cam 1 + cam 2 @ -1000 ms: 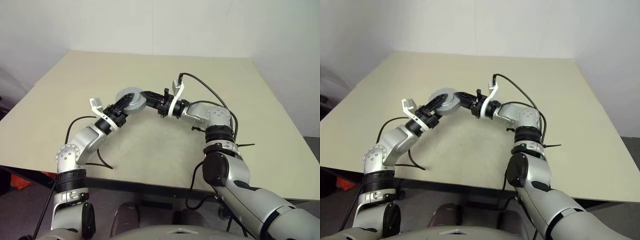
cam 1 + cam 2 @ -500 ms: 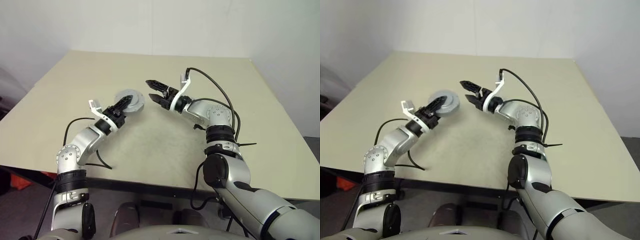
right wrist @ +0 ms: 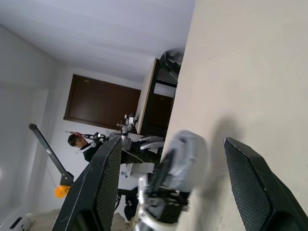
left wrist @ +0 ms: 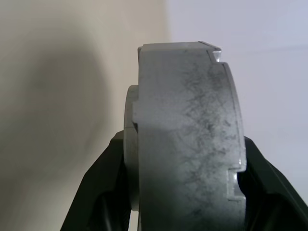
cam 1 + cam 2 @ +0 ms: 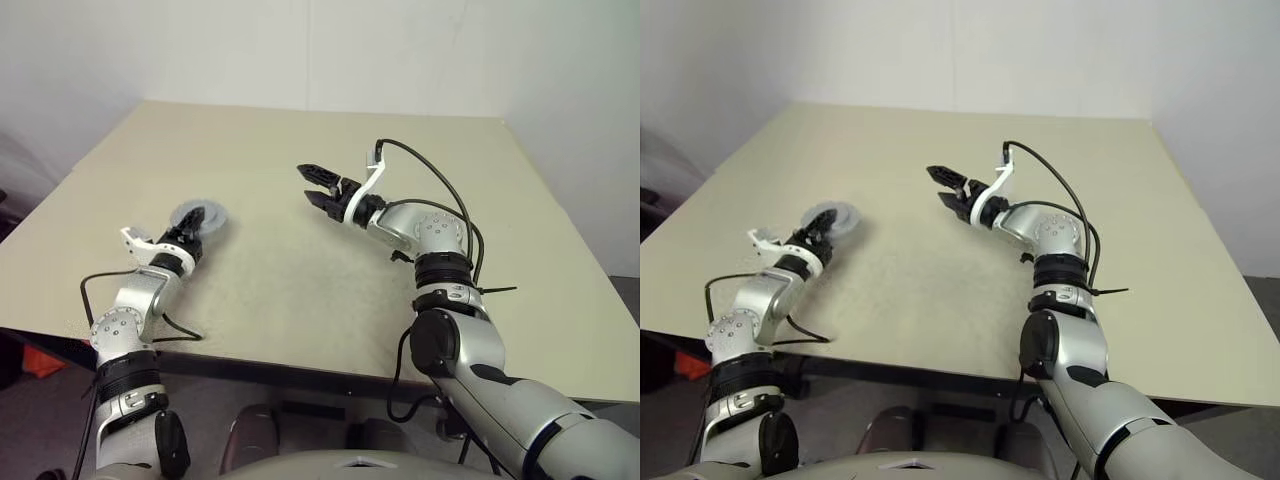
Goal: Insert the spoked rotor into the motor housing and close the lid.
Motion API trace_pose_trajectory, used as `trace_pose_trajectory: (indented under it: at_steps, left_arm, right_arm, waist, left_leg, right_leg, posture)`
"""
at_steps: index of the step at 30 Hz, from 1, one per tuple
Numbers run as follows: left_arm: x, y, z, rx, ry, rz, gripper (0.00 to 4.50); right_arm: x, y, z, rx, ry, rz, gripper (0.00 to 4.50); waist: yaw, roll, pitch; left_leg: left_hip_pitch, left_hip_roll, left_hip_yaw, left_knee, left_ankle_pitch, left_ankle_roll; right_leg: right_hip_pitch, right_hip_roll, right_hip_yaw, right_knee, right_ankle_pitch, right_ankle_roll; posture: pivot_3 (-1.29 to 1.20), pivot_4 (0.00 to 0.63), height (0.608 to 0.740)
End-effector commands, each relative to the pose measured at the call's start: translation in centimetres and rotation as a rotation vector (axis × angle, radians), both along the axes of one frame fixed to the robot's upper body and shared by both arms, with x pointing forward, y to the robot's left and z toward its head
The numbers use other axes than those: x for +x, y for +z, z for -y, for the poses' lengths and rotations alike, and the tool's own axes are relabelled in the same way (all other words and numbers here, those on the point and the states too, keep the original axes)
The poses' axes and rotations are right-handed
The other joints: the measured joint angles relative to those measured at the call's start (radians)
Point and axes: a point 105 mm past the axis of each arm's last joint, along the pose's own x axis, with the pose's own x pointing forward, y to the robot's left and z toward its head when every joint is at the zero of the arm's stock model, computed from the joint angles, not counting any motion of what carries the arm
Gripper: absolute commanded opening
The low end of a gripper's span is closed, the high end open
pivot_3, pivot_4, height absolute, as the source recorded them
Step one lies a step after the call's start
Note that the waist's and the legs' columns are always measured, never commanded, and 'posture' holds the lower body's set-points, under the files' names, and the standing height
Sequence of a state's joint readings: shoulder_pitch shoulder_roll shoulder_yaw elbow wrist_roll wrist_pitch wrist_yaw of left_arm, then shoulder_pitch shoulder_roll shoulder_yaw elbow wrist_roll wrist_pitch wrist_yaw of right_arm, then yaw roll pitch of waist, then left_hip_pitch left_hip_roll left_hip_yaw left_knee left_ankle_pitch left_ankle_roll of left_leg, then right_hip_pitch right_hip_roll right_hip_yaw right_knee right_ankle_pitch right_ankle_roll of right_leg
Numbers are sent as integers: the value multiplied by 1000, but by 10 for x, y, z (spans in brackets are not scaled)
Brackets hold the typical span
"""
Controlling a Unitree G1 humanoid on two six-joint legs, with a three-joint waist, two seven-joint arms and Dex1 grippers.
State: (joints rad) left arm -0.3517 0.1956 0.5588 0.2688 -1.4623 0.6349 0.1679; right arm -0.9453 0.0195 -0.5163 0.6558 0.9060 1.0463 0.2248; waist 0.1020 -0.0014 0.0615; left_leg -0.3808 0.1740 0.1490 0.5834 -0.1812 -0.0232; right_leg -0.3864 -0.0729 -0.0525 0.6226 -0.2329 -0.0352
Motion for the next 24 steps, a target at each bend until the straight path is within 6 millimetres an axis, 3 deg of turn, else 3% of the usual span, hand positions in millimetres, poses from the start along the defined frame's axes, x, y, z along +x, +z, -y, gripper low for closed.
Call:
trace_pose_trajectory:
  at_steps: [1,9,17,24]
  left_arm:
    - [7,28,-4,10,18,92,2178]
    - [8,30,-9,52,34,102,2178]
    - [6,28,-18,43,67,82,4480]
    - [4,25,-15,5,43,67,4480]
  right_arm:
    - [2,12,0,18,1,39,3770]
    - [0,8,-1,9,9,35,3770]
    - [-1,7,-3,7,15,31,3821]
    - [1,6,-2,1,8,22,3821]
  waist:
    - [0,-2,0]
    - [-1,-2,0]
    - [0,-2,0]
    - [-1,-2,0]
  left_leg:
    - [0,0,0,0,0,0]
    - [0,0,0,0,0,0]
    - [0,0,0,0,0,0]
    - [0,0,0,0,0,0]
  right_leg:
    - [0,0,0,0,0,0]
    - [0,0,0,0,0,0]
    - [0,0,0,0,0,0]
    - [0,0,0,0,0,0]
  posture:
    - [0,0,740]
    - [0,0,740]
    - [0,0,740]
    - [0,0,740]
